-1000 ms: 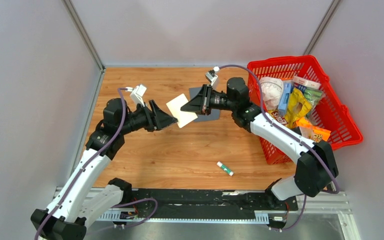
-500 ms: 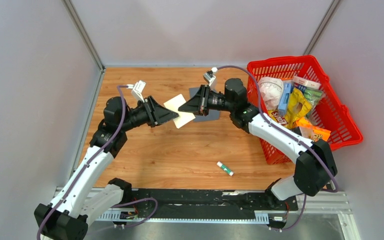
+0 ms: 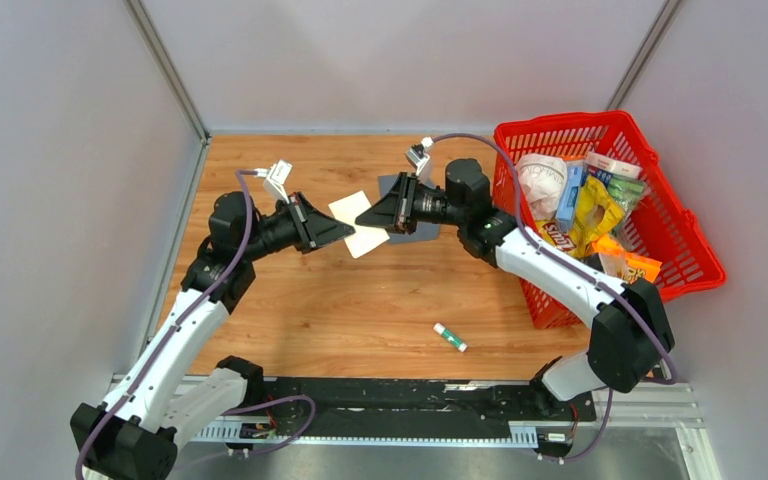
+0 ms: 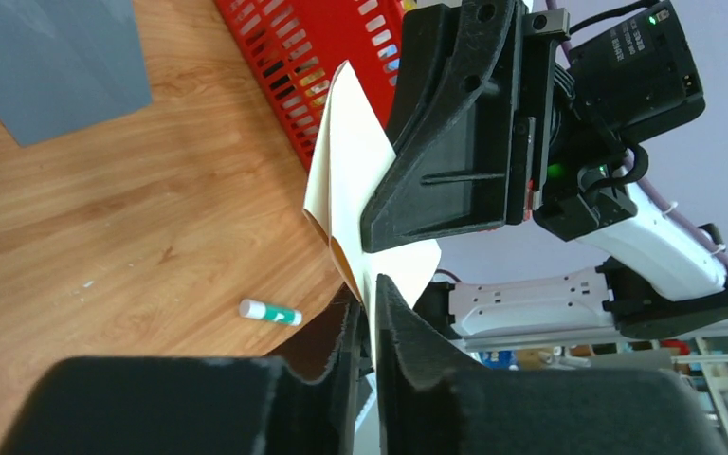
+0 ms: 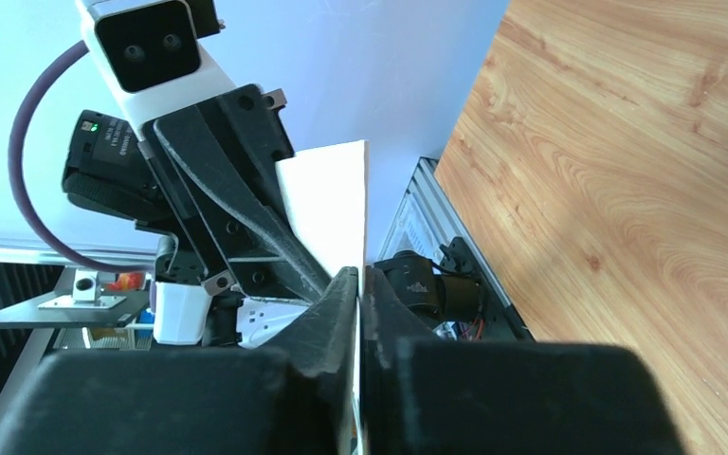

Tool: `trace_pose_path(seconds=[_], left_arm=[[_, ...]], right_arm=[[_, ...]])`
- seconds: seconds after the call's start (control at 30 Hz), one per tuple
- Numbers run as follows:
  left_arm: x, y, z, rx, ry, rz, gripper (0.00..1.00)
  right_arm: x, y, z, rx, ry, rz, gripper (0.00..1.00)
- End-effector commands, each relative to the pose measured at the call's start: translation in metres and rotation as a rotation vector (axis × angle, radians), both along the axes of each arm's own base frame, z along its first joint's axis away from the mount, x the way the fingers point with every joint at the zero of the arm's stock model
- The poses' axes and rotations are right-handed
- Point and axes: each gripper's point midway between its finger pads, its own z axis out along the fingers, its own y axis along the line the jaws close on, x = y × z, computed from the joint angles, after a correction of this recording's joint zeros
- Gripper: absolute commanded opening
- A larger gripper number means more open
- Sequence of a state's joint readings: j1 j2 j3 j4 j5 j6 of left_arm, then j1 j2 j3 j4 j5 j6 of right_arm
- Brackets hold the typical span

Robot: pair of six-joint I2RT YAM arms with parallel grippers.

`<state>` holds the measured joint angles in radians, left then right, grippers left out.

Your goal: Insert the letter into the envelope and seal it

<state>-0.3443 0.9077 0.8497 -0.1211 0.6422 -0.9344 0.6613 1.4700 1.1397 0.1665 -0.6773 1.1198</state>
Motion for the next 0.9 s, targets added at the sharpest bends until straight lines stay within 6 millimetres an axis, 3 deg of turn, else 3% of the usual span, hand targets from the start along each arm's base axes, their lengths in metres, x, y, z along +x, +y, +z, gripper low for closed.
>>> trace_pose_path(seconds=[0.0,0.13,0.23,0.27,0.4,0.47,0.63,0.8,0.87], left_arm=[[0.001,-0.002,0.014,-0.025,-0.057,-0.012,0.0],[0.003,0.002,0.008,0.018,-0.036,0.014,0.0],[0.013,0.013,-0.004,0.102,-0.007,0.091,0.0],[0.012,0.018,-0.017,0.149,0.031,0.107,0.0],[0.018,0.034,-0.045,0.275,0.115,0.185,0.0],[0.017,0.036,-0.051,0.292,0.131,0.189,0.0],[0.012,0.042,-0.06,0.346,0.142,0.187,0.0],[0.009,0.043,-0.06,0.372,0.125,0.16,0.0],[0.007,0.043,-0.058,0.373,0.116,0.15,0.0]], right_arm=[[0.0,0.002,-0.001,-0.051,-0.062,-0.029,0.17],[0.012,-0.016,-0.024,-0.228,-0.09,-0.146,0.49],[0.041,-0.056,-0.043,-0.477,-0.147,-0.353,0.67],[0.05,-0.072,-0.052,-0.55,-0.148,-0.416,0.7],[0.094,-0.128,-0.089,-0.755,-0.155,-0.632,0.71],[0.113,-0.145,-0.115,-0.861,-0.125,-0.667,0.71],[0.156,-0.166,-0.165,-1.01,-0.076,-0.697,0.7],[0.192,-0.175,-0.195,-1.087,-0.044,-0.736,0.7],[0.204,-0.173,-0.198,-1.102,-0.049,-0.747,0.71]])
